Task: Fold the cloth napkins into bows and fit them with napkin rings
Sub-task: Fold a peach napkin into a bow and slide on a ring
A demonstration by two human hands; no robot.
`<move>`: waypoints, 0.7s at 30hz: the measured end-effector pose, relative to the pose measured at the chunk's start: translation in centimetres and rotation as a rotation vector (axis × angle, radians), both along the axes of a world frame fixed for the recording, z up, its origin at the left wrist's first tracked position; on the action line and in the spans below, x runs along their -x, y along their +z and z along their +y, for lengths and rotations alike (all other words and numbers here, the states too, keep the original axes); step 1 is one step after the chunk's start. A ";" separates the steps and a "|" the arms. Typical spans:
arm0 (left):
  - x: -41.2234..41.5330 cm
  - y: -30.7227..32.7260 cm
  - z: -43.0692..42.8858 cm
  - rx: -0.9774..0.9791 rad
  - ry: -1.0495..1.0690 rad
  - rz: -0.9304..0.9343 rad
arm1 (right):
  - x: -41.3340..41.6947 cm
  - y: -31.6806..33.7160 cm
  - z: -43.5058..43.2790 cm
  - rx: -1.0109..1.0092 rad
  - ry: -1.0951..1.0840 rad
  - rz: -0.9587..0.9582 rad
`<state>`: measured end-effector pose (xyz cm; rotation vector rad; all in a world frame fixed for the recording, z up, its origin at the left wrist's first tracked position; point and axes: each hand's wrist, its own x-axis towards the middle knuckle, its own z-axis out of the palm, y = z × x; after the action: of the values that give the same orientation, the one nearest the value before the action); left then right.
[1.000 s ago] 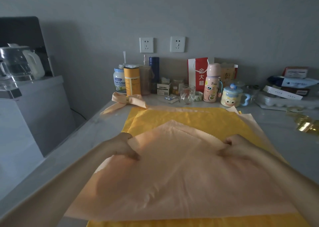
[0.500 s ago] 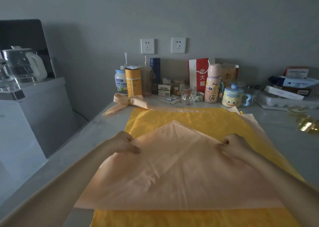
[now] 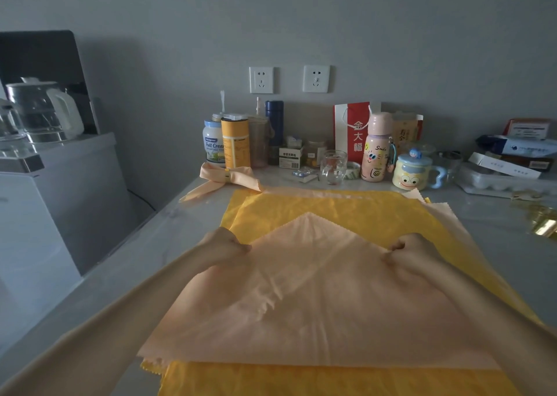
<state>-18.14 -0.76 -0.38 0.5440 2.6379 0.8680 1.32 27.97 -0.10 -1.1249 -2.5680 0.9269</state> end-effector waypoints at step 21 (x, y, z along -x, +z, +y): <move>-3.1 -1.4 0.8 0.187 0.095 0.401 | 0.7 -0.3 -1.0 -0.122 -0.024 -0.098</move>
<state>-15.08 0.07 -1.80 0.6003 3.0887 0.5745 0.59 26.95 -0.37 -1.1910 -2.6415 0.7158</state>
